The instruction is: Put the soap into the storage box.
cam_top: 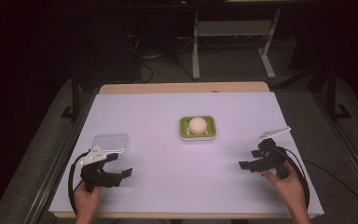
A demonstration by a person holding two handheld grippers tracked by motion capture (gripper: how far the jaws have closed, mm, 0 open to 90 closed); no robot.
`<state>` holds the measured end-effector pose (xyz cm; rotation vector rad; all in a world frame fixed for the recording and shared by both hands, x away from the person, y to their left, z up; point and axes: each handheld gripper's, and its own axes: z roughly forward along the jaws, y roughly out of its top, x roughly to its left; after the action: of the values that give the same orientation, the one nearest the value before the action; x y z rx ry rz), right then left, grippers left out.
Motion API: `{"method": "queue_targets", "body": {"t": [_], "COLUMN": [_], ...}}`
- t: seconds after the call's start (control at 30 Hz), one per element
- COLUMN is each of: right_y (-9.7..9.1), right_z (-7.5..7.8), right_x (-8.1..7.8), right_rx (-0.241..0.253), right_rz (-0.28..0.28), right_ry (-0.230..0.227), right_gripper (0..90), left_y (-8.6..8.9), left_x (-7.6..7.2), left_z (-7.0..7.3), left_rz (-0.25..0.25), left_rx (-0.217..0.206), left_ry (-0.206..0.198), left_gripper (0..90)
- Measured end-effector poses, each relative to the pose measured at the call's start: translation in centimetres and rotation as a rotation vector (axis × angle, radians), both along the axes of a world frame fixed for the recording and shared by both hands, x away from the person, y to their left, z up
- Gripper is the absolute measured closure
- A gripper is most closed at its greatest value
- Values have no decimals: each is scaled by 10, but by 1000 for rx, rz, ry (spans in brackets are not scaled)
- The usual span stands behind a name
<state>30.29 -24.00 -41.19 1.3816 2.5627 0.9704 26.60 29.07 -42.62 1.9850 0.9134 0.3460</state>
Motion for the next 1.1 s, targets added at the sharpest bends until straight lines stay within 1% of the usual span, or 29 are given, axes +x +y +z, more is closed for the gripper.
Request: {"method": "queue_targets", "body": {"t": [0.13,0.27,0.3,0.33,0.43,0.6,0.63,0.67,0.7,0.8,0.9,0.93,0.97,1.0,1.03,1.1], "right_y": [-4,-7,-8,-9,-12,-13,-14,-14,-13,-14,-15,-17,-20,-20,-22,-24], "right_z": [-2,-5,-6,-7,-8,-10,-10,-10,-12,-12,-13,-13,-12,-12,-12,-13], "right_x": [-4,-9,-11,-12,-16,-21,-22,-23,-26,-29,-35,-38,-42,-42,-46,-48], "right_rx": [2,2,2,0,3,10,9,4,6,-1,1,-2,5,5,13,13], "right_rz": [-12,-12,-18,-16,-22,-25,-22,-15,-17,-15,-14,-10,-13,-13,-18,-19], "right_ry": [8,3,9,0,1,-11,-5,-11,-8,-6,-11,-20,-23,-23,-27,-27], "right_gripper": [234,234,234,234,234,232,232,232,232,221,217,213,212,212,212,212], "left_y": [0,0,0,0,-1,-1,-1,-2,-2,-2,-3,-3,-3,-3,-3,-4], "left_x": [0,0,0,1,1,0,0,0,0,0,0,0,0,0,0,0], "left_z": [0,0,0,0,0,0,0,0,0,0,0,0,0,0,0,0], "left_rz": [-2,-3,-3,-5,-6,-8,-8,-7,-9,-12,-13,-17,-19,-19,-17,-17], "left_rx": [2,1,2,5,5,1,0,-2,2,3,3,7,7,7,4,7], "left_ry": [-1,0,1,-1,-1,-1,0,2,3,1,1,-2,-4,-4,-1,3], "left_gripper": [129,129,129,129,129,129,129,129,129,129,129,129,128,128,129,129]}}
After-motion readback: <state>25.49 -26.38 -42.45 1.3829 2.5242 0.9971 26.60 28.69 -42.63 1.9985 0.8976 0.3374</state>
